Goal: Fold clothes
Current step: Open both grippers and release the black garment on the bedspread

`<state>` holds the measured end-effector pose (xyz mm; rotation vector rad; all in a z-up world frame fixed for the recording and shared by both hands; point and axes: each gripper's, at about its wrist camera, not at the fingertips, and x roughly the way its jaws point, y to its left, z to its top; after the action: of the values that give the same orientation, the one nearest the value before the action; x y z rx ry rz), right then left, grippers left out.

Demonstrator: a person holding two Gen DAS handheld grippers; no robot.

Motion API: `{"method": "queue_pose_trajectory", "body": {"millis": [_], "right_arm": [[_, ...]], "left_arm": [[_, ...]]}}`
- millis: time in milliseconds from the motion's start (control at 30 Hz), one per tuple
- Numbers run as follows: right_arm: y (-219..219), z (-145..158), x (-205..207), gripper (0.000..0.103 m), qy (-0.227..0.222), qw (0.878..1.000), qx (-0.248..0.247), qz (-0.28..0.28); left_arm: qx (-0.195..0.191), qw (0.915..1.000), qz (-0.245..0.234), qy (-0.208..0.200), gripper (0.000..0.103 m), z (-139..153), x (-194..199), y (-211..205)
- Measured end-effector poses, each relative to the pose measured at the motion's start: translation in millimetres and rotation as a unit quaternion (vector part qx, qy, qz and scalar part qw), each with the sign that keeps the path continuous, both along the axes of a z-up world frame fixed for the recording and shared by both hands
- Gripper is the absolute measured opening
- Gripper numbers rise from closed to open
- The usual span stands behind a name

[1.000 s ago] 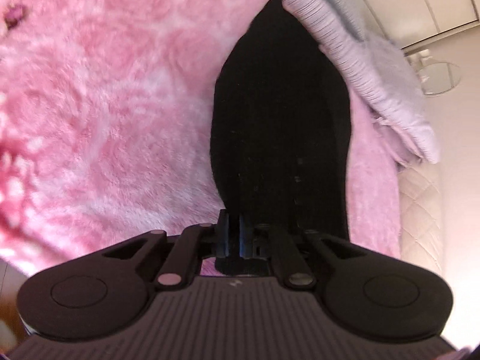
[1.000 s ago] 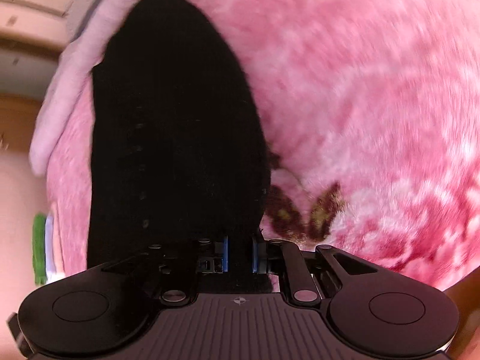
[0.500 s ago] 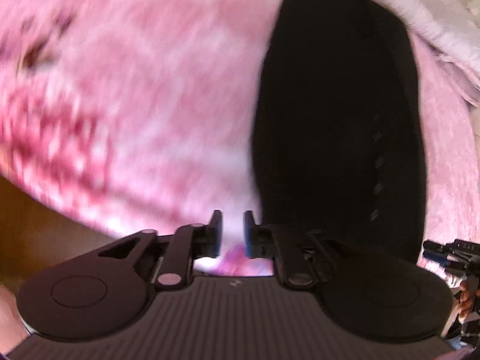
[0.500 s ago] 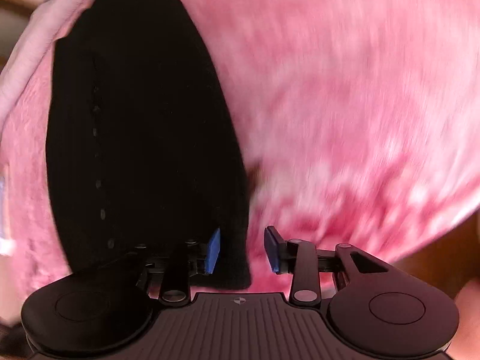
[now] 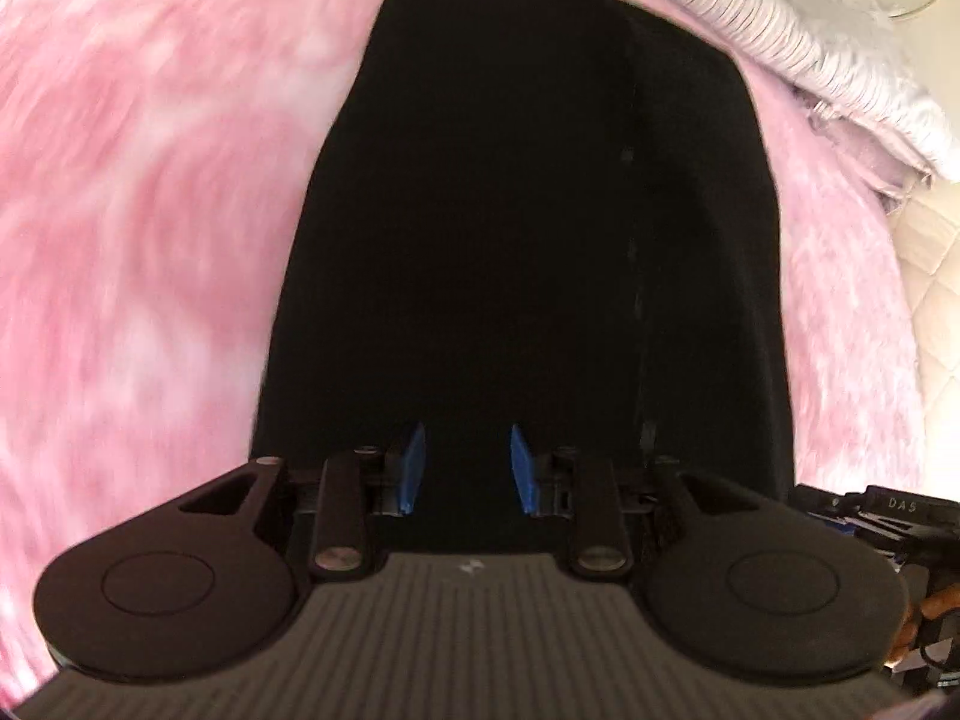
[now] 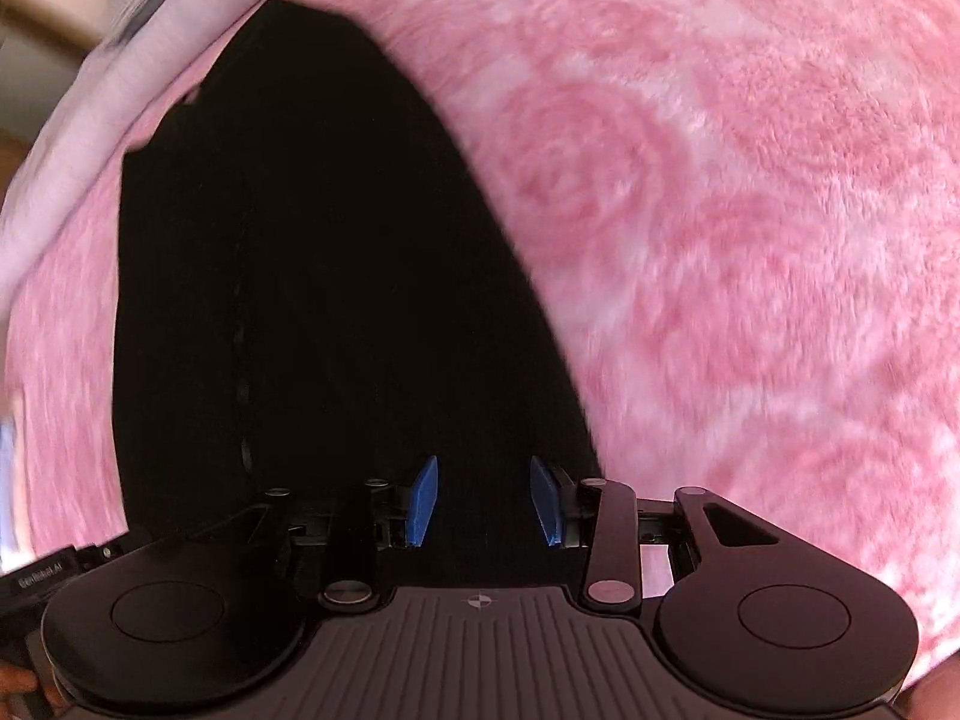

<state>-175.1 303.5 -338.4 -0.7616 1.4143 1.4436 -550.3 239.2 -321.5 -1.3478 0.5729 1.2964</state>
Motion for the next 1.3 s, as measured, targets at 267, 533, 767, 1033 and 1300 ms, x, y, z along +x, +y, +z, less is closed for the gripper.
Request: {"method": "queue_pose_trajectory", "body": {"millis": [267,533,767,1033,1300], "right_arm": [[90.7,-4.2,-4.1,0.039,0.054,0.998,0.005,-0.010],[216.1,-7.0,-20.2,0.039,0.133,0.990,0.043,-0.018],[318.8,-4.0,-51.0,0.045,0.195,0.978,0.068,-0.028],[382.9,-35.5,-85.0,0.050,0.203,0.978,0.008,-0.047],[391.5,-70.8,-83.3,0.030,0.249,0.958,-0.068,-0.126]], "left_arm": [[0.025,0.9991,-0.029,-0.015,0.029,3.0,-40.5,112.5],[0.040,0.9987,0.002,-0.032,0.031,-8.5,-55.5,195.7],[0.044,0.9966,0.042,-0.057,0.033,-17.1,-80.9,260.9],[0.056,0.9892,0.117,-0.068,0.036,-35.3,-115.7,325.9],[0.036,0.9811,0.129,-0.140,0.038,-68.3,-118.8,349.7]]}}
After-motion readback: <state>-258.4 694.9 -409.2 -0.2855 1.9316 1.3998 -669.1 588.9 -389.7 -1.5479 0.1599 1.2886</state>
